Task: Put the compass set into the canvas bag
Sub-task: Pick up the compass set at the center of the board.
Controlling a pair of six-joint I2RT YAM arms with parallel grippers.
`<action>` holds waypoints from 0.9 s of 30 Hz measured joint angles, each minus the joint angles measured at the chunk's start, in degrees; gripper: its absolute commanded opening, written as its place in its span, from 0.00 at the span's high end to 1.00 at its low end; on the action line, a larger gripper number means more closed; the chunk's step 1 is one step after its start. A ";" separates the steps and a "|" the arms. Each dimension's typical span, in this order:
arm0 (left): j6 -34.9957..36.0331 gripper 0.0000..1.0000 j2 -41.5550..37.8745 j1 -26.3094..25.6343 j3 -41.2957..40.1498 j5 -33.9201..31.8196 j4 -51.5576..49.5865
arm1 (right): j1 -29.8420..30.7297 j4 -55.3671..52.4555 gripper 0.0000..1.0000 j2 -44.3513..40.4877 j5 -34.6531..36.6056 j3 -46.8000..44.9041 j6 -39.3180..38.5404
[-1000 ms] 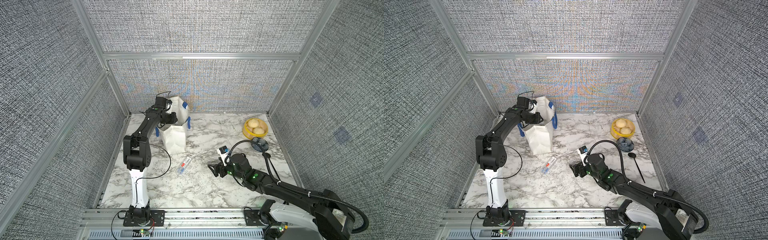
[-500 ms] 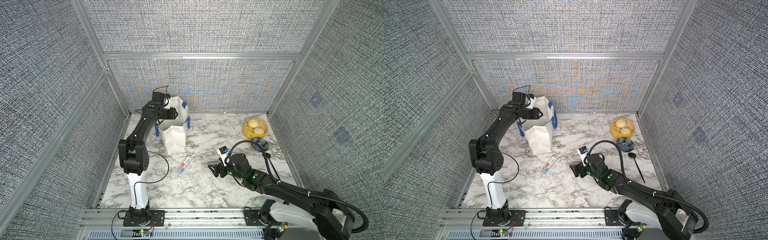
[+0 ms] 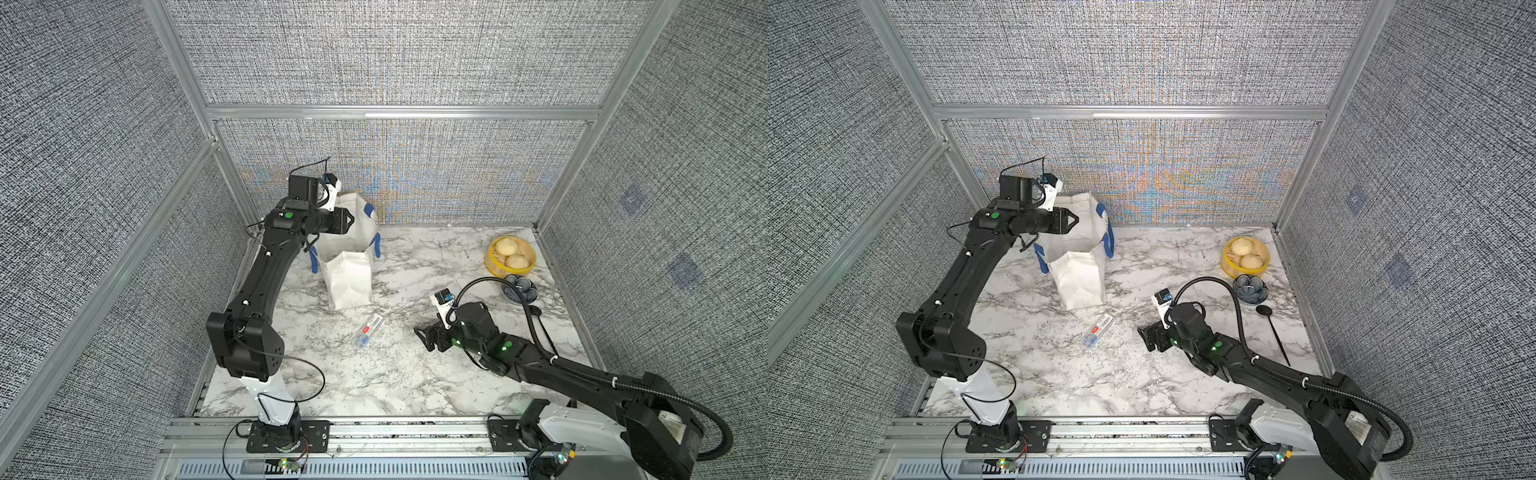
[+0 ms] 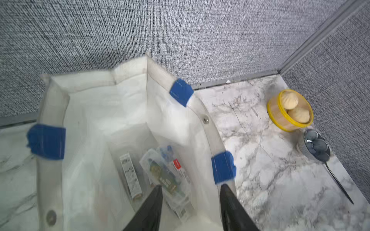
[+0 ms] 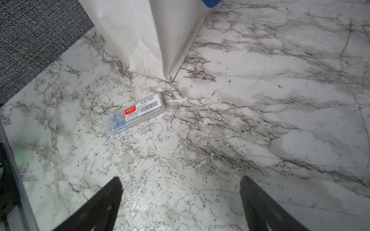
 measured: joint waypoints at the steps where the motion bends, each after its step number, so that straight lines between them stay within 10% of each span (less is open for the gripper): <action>1: 0.00 0.51 -1.84 -0.04 -2.27 0.28 0.46 | 1.16 -1.55 0.08 1.44 0.35 2.12 0.28; 11: -2.64 0.49 -16.31 0.07 -22.12 1.29 7.56 | 14.36 -23.17 0.08 27.26 8.00 32.33 11.67; 27: -4.09 0.48 -20.46 2.56 -27.45 4.57 12.11 | 17.90 -43.01 0.07 53.70 15.72 62.42 24.96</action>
